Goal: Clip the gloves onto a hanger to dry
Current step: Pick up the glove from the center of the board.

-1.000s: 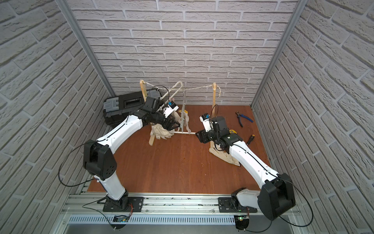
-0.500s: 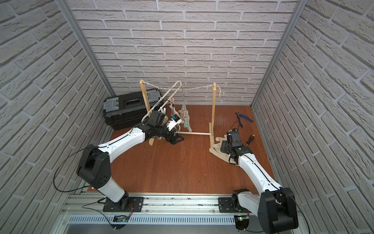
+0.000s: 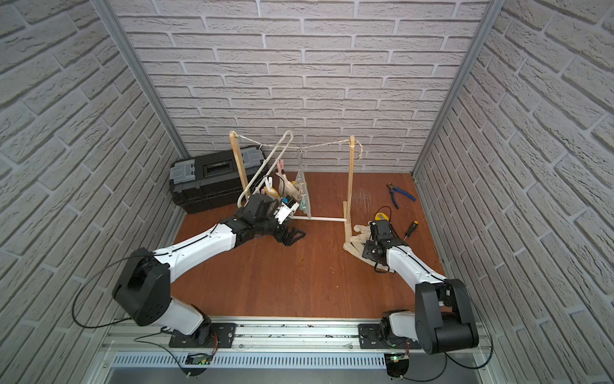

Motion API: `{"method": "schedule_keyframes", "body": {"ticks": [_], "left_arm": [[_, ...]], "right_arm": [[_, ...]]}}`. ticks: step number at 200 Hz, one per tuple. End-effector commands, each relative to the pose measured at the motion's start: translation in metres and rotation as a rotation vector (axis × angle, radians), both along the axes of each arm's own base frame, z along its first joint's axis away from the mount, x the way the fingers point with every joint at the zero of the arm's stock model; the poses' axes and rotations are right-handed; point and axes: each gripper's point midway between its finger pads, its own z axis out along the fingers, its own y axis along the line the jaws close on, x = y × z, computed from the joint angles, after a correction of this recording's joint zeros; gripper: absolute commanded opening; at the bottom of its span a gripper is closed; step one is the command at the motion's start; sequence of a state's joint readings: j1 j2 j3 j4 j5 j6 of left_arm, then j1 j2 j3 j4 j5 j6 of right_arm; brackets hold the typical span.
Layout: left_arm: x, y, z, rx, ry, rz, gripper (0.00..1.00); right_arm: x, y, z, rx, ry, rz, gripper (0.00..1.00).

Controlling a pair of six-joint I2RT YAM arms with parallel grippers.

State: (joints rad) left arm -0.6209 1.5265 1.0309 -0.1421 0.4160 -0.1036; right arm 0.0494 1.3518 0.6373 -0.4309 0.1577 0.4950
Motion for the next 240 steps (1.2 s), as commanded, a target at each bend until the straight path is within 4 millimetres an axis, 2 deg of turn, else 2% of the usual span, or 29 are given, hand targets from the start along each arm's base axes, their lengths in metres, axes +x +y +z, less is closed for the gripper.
{"method": "schedule_keyframes", "body": {"ticks": [1,13,33,45,66,111,129,158,184,207,223,240], "left_arm": [[0.000,0.000,0.013,-0.034,-0.043,0.013,0.98],[-0.001,0.000,0.010,-0.031,-0.035,0.009,0.98],[-0.003,0.000,0.010,-0.028,-0.025,0.005,0.98],[-0.004,0.001,0.010,-0.027,-0.024,0.006,0.97],[-0.005,0.001,0.009,-0.026,-0.016,0.006,0.97],[-0.016,-0.008,0.007,-0.035,-0.010,-0.002,0.96],[-0.026,-0.018,0.004,-0.038,-0.011,-0.018,0.96],[-0.044,-0.037,0.001,-0.032,-0.041,-0.055,0.96],[-0.058,-0.050,-0.008,-0.034,-0.054,-0.079,0.96],[-0.064,-0.052,-0.026,0.020,-0.062,-0.075,0.96],[-0.064,-0.051,-0.035,0.028,-0.056,-0.066,0.94],[-0.065,-0.052,-0.033,0.006,-0.066,-0.072,0.93]], "right_arm": [[0.006,0.002,-0.004,0.024,-0.020,-0.019,0.52],[0.008,0.007,-0.007,0.046,-0.015,0.001,0.43],[0.011,0.016,0.004,0.066,-0.050,0.031,0.17],[0.013,0.022,0.018,0.067,-0.080,0.055,0.10],[0.014,0.040,0.041,0.129,-0.130,0.084,0.04],[0.009,0.108,0.090,0.334,-0.267,0.134,0.03],[0.005,0.137,0.105,0.391,-0.300,0.150,0.03],[0.003,0.172,0.125,0.490,-0.351,0.109,0.03],[0.005,0.196,0.138,0.555,-0.379,0.070,0.03],[0.011,0.220,0.147,0.648,-0.409,0.070,0.03],[0.013,0.229,0.152,0.671,-0.420,0.079,0.03],[0.016,0.236,0.155,0.707,-0.422,0.080,0.03]]}}
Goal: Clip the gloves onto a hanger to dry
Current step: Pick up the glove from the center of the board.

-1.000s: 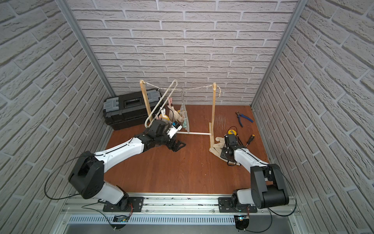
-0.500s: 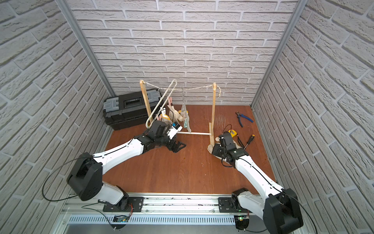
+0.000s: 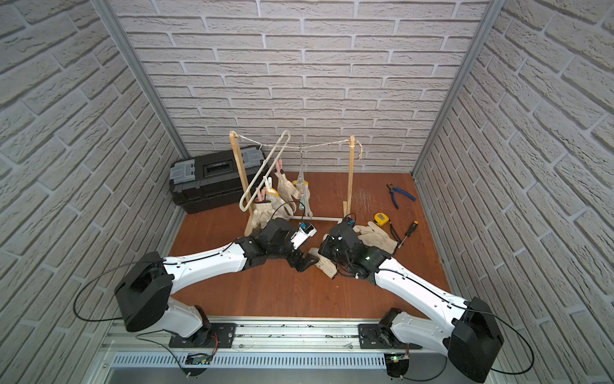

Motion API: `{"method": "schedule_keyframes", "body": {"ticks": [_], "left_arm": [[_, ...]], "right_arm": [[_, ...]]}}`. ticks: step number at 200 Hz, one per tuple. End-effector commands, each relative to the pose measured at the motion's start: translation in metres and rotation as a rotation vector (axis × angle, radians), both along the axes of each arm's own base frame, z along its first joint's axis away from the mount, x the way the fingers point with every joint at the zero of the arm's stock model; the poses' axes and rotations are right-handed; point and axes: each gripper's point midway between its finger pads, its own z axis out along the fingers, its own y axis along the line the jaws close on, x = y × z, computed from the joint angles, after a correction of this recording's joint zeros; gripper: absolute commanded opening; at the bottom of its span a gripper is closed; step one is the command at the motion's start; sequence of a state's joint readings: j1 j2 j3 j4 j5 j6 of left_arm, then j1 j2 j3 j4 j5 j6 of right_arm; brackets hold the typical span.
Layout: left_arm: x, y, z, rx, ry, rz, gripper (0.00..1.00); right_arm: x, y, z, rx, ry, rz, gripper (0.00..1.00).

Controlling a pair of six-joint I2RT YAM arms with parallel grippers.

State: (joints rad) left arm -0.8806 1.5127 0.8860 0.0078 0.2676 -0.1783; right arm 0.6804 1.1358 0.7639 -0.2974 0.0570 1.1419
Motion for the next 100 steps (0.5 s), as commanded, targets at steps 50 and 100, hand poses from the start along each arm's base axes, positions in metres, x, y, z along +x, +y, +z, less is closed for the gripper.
{"method": "schedule_keyframes", "body": {"ticks": [50,100], "left_arm": [[-0.007,-0.014,0.023,-0.121,-0.072,-0.094,0.79],[-0.012,-0.018,0.028,-0.147,-0.033,-0.153,0.59]], "right_arm": [[0.018,0.025,0.036,0.162,-0.076,-0.030,0.03],[0.019,0.027,0.039,0.172,-0.081,-0.024,0.03]]}}
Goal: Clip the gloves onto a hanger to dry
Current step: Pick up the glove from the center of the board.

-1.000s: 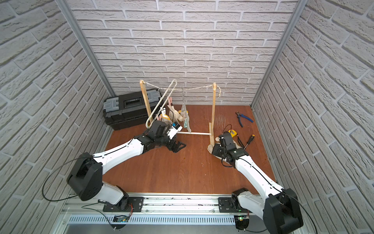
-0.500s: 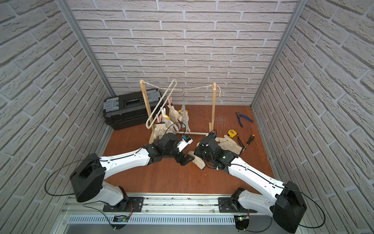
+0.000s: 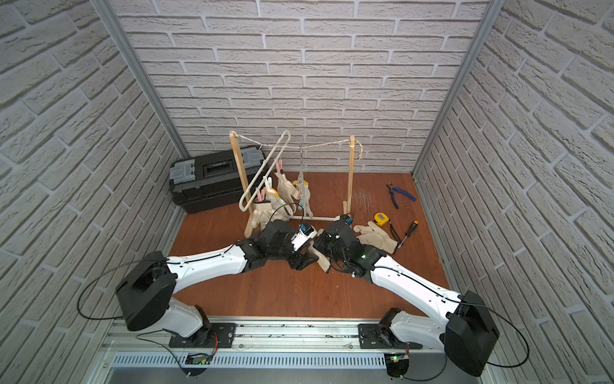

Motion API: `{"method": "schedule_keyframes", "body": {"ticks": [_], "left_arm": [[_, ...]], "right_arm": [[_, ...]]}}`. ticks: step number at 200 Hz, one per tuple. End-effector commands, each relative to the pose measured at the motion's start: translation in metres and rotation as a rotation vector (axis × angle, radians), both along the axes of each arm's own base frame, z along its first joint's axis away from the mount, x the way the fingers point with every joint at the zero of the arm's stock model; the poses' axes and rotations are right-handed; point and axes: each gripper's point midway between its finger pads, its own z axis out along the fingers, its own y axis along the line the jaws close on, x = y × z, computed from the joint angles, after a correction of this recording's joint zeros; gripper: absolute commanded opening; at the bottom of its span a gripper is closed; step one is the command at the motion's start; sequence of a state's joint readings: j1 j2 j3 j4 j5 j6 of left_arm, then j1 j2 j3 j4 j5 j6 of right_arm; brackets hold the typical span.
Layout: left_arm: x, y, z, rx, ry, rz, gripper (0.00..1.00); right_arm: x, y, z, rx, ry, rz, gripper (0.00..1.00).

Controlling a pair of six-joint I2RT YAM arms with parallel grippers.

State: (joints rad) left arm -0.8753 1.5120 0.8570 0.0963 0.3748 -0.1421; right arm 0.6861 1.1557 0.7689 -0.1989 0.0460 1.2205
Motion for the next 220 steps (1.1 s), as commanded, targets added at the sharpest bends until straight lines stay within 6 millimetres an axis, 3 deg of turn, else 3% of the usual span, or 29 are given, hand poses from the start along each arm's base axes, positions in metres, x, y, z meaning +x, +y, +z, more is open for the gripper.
{"method": "schedule_keyframes", "body": {"ticks": [1,18,38,68,102,144,170,199,220], "left_arm": [[-0.002,-0.007,0.020,-0.068,-0.016,-0.053,0.59],[-0.001,-0.008,0.024,-0.075,-0.014,-0.058,0.57],[0.001,-0.007,0.030,-0.094,-0.008,-0.061,0.47],[0.002,-0.004,0.033,-0.096,0.007,-0.053,0.47],[0.007,0.005,0.026,-0.046,0.020,-0.007,0.63],[0.005,0.020,0.019,-0.004,0.025,0.049,0.84],[0.002,0.019,0.005,-0.044,0.092,0.090,0.87],[-0.010,0.009,0.003,-0.033,0.038,0.063,0.92],[-0.009,0.004,-0.002,-0.085,0.097,0.101,0.92]], "right_arm": [[0.007,0.013,0.024,0.063,-0.057,0.011,0.03],[0.007,0.014,0.023,0.057,-0.053,0.016,0.03],[0.007,0.015,0.022,0.057,-0.051,0.021,0.03],[0.005,0.018,0.019,0.058,-0.046,0.030,0.03],[0.004,0.019,0.013,0.054,-0.040,0.032,0.03],[0.005,0.001,0.020,0.033,-0.048,-0.053,0.03],[0.007,-0.002,0.030,0.061,-0.067,-0.083,0.03],[0.009,-0.003,0.040,0.087,-0.085,-0.111,0.03],[0.011,-0.003,0.050,0.114,-0.106,-0.122,0.03]]}}
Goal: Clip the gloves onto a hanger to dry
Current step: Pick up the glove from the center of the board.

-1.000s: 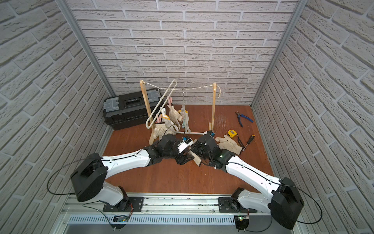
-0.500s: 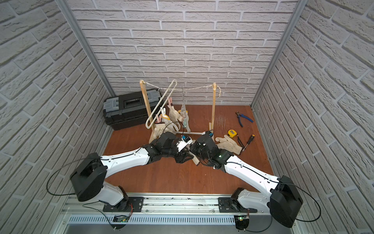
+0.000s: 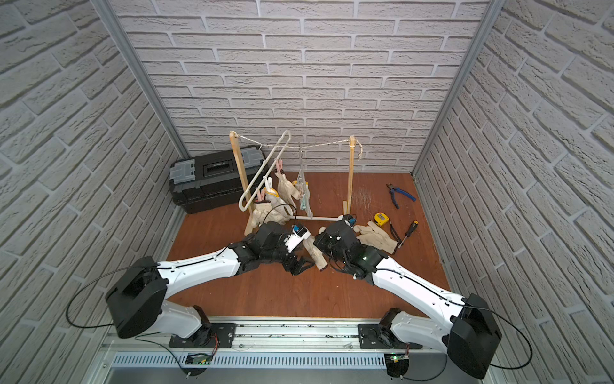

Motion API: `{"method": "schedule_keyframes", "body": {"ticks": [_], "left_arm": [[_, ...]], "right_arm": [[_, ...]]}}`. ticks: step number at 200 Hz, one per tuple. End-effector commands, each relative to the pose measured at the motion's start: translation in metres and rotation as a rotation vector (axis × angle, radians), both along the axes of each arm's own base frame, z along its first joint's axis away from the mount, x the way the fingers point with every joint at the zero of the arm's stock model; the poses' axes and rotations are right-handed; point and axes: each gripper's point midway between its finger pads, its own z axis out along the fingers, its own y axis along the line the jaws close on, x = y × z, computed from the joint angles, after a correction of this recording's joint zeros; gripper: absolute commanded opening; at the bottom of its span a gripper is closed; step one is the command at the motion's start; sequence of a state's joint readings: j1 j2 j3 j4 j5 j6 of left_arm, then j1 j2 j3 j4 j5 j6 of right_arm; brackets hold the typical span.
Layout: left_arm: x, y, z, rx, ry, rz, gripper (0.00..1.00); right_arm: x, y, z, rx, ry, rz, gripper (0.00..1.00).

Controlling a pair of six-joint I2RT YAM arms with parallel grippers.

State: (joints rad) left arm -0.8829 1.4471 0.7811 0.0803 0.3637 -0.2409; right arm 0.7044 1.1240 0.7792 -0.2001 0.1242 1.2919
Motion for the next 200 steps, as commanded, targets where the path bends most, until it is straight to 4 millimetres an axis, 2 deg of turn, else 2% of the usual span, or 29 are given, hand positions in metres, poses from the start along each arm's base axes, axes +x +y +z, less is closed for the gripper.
{"method": "schedule_keyframes", "body": {"ticks": [1,30,51,84,123,161,200], "left_arm": [[0.006,-0.012,0.007,-0.094,0.010,0.051,0.92],[0.013,-0.018,0.015,-0.313,0.089,0.147,0.93],[0.017,-0.020,0.017,-0.405,0.134,0.181,0.92],[0.018,-0.030,0.040,-0.589,0.176,0.146,0.90],[0.022,-0.033,0.044,-0.641,0.195,0.127,0.83],[0.026,-0.035,0.040,-0.602,0.187,0.124,0.83],[0.023,-0.040,0.064,-0.675,0.162,0.072,0.74]], "right_arm": [[0.007,0.002,0.035,0.076,-0.078,-0.037,0.03],[0.010,0.001,0.045,0.101,-0.104,-0.058,0.03],[0.011,0.003,0.049,0.122,-0.110,-0.058,0.03],[0.013,0.006,0.052,0.151,-0.118,-0.058,0.03],[0.014,0.003,0.055,0.170,-0.124,-0.081,0.03],[0.012,0.001,0.058,0.189,-0.127,-0.094,0.03],[0.013,-0.002,0.055,0.196,-0.127,-0.117,0.03]]}}
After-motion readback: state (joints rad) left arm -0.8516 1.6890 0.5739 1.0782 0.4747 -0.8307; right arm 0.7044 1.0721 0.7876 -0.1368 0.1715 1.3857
